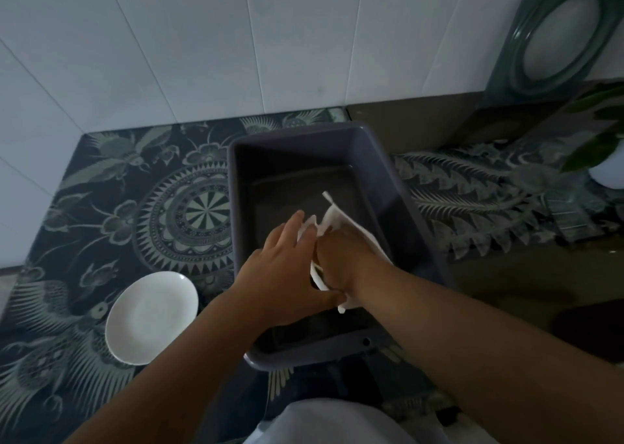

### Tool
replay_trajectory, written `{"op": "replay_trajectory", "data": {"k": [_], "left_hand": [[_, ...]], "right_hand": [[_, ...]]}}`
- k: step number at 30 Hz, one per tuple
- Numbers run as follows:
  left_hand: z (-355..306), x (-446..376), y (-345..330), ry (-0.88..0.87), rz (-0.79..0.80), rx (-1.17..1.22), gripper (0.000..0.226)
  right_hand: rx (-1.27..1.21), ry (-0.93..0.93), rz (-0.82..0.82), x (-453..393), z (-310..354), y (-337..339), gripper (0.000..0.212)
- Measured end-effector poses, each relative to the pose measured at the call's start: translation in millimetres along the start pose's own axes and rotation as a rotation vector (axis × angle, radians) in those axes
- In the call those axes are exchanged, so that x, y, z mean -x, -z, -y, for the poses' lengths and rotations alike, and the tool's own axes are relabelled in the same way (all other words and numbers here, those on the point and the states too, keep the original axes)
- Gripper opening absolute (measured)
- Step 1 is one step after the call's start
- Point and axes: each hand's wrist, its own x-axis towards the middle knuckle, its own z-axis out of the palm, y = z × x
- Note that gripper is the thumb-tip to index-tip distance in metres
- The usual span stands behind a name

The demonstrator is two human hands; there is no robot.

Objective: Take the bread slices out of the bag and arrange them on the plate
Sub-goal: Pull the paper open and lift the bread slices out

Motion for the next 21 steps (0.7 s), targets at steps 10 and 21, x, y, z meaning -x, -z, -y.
{"op": "replay_trajectory", "data": {"k": [10,21], "left_hand": [[-7.5,-22.8,15.9,0.137,-0.112,-0.01,0.055],[10.5,-34.4,6.6,0.355,0.013,0.212,0.016]], "right_hand": [[-0.446,0.222,-0.265,-10.7,-11.4,-35.6,0.032],[-0.001,0.316,-0.009,-12.4,-22.7,-20.5,0.034]]}}
